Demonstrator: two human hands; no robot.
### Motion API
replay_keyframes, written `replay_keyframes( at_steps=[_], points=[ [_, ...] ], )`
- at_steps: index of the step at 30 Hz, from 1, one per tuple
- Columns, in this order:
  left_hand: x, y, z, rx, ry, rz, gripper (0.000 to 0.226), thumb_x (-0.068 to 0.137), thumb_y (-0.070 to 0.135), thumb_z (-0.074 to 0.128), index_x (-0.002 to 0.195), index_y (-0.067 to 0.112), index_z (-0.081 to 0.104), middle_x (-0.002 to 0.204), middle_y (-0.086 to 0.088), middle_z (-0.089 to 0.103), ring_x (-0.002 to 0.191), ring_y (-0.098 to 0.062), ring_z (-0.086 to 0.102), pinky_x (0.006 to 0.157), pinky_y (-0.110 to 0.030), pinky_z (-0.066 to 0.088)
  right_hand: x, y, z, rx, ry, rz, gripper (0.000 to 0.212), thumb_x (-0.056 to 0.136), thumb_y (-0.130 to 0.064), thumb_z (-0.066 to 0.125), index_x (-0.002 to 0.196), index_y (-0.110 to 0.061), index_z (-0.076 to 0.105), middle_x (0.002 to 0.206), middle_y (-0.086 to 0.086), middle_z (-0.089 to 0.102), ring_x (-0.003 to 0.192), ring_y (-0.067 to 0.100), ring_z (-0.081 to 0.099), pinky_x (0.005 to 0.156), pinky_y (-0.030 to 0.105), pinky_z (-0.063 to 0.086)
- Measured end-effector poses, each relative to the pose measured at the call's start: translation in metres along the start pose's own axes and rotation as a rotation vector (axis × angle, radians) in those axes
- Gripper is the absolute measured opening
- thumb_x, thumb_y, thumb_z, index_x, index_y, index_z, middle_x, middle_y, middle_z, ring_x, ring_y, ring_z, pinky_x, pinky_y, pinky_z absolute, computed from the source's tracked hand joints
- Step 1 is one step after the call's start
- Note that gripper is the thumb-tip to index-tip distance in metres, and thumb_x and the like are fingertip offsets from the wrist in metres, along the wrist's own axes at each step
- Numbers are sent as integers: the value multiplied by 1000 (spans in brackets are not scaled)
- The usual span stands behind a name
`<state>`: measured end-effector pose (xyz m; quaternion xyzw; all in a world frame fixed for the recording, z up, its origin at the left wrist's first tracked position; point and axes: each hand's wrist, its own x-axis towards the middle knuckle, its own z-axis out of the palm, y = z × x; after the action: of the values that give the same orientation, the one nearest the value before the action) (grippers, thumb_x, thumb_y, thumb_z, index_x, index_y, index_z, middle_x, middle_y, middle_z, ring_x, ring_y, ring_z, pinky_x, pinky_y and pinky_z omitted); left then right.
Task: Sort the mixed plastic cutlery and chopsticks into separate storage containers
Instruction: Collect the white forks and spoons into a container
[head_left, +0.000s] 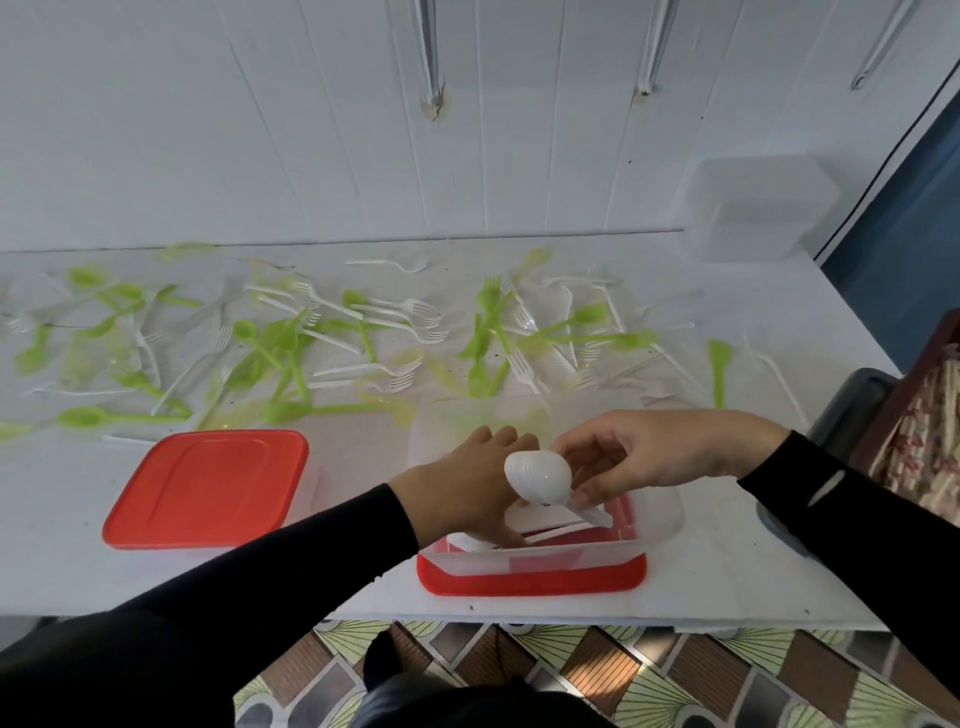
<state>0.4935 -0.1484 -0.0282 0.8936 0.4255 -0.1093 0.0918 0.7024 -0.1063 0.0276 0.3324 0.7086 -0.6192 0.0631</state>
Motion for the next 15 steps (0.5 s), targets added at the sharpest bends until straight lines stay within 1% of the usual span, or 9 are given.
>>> replay_keyframes(
  at_steps=[2, 3, 4, 6, 8, 10, 12, 13, 15],
  points=[
    [4, -4, -2, -169, -45, -31, 74, 73, 51, 79, 127, 14, 45, 120, -1, 44, 108, -19, 41, 91, -30, 34, 0, -2, 0, -4, -22, 11, 33, 90, -3, 68, 122, -12, 63, 107, 1, 72, 99, 14, 67, 84, 16, 51],
    [8, -7, -6, -227, -81, -24, 69, 72, 47, 82, 122, 14, 49, 117, -1, 46, 106, -19, 43, 90, -31, 36, -1, -3, 1, -7, -36, 16, 32, 90, -3, 67, 121, -12, 64, 102, -3, 71, 95, 10, 67, 81, 16, 51],
    [11, -8, -11, -228, -102, 25, 60, 73, 43, 82, 117, 13, 54, 116, -2, 49, 105, -20, 45, 89, -33, 38, 0, -4, 2, -28, -49, 18, 32, 90, -3, 68, 121, -13, 65, 101, -4, 72, 95, 10, 67, 83, 18, 52],
    [18, -8, -18, -211, -163, 105, 32, 84, 30, 73, 107, 10, 64, 113, -8, 53, 104, -26, 50, 90, -41, 42, 4, -4, 6, -125, -64, 25, 35, 90, -9, 70, 124, -16, 66, 111, -3, 72, 104, 16, 67, 95, 30, 53],
    [22, -10, -19, -290, -204, 72, 13, 88, 16, 63, 99, 10, 67, 107, -9, 53, 94, -27, 55, 86, -46, 46, 8, -6, 13, -232, -70, 45, 36, 90, -15, 71, 126, -21, 67, 114, -5, 72, 104, 13, 68, 99, 32, 51],
    [25, -10, -20, -326, -240, 59, 3, 85, 20, 67, 84, 22, 65, 103, -3, 51, 88, -23, 56, 83, -45, 50, 14, -6, 23, -324, -39, 41, 36, 91, -21, 70, 127, -23, 67, 114, -8, 71, 96, 0, 66, 94, 22, 51],
    [30, -11, -19, -322, -278, 55, 26, 81, 25, 75, 70, 33, 52, 101, 1, 47, 86, -19, 52, 82, -38, 49, 22, -6, 37, -417, 18, 26, 35, 93, -24, 67, 128, -24, 66, 116, -9, 71, 86, -14, 61, 84, 7, 45],
    [32, -11, -20, -312, -298, 51, 30, 81, 26, 77, 70, 31, 50, 102, 1, 46, 87, -17, 49, 80, -33, 46, 26, -6, 44, -448, 39, 13, 34, 94, -23, 65, 129, -22, 65, 118, -9, 70, 85, -16, 58, 81, 2, 40],
    [37, -12, -18, -303, -304, 41, 23, 80, 25, 78, 79, 20, 56, 103, 0, 46, 86, -15, 47, 76, -27, 40, 36, -2, 52, -480, 72, -16, 34, 95, -22, 64, 128, -20, 65, 122, -7, 69, 94, -11, 56, 80, -1, 37]
  ],
)
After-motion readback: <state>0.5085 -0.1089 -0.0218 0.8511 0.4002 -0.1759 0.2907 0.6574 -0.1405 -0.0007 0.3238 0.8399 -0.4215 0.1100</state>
